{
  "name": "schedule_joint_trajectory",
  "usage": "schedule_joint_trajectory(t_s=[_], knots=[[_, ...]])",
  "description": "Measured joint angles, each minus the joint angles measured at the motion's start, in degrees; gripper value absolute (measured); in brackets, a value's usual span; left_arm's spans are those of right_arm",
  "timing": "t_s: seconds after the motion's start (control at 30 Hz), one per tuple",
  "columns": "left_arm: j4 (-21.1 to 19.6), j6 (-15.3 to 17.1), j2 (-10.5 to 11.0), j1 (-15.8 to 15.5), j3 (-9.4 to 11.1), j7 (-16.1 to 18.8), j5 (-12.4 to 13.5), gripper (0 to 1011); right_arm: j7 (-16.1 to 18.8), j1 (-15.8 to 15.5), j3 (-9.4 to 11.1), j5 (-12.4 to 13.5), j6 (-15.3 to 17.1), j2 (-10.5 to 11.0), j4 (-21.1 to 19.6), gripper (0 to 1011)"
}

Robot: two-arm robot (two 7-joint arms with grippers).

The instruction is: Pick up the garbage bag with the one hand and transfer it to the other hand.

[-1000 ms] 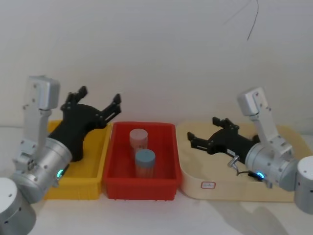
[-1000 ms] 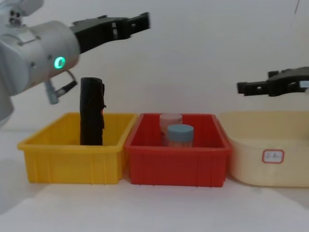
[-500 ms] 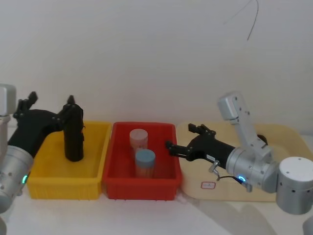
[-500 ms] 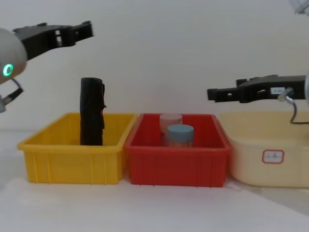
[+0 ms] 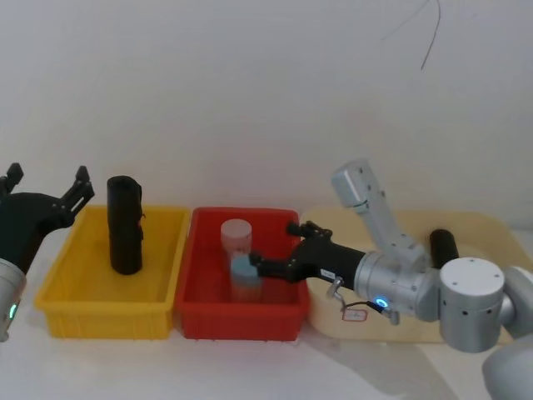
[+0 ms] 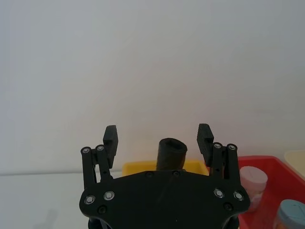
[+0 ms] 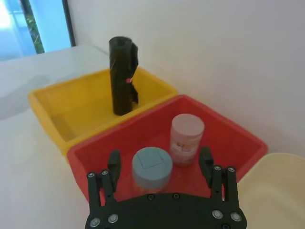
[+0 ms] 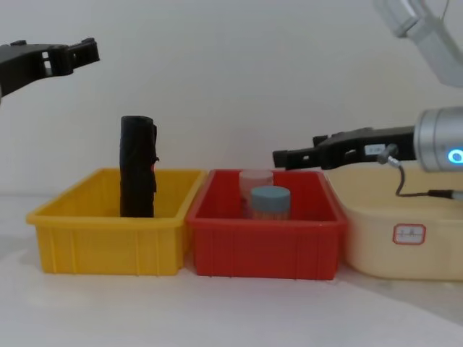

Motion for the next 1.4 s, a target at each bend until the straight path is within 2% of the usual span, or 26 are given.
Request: schedule_joint_trajectory(t_s=[0.3, 0.8, 1.4], knots=[[-0.3, 0.15, 0.14, 0.49, -0.66, 0.68, 0.22, 1001, 1.22, 2.79, -2.34, -0.66, -0.6, -1.3, 5.45, 1000], [-0.47, 0.24, 0.23, 0.8, -1.07, 1.11, 0.36, 1001, 2.04, 6.02, -5.33, -1.66, -1.35, -2.87, 11.38, 1000], [-0.56, 0.26, 0.28, 0.9, -1.2, 1.27, 0.41, 1001, 1.23, 8.76, -7.06, -2.2, -2.57, -4.32, 16.06, 1000]])
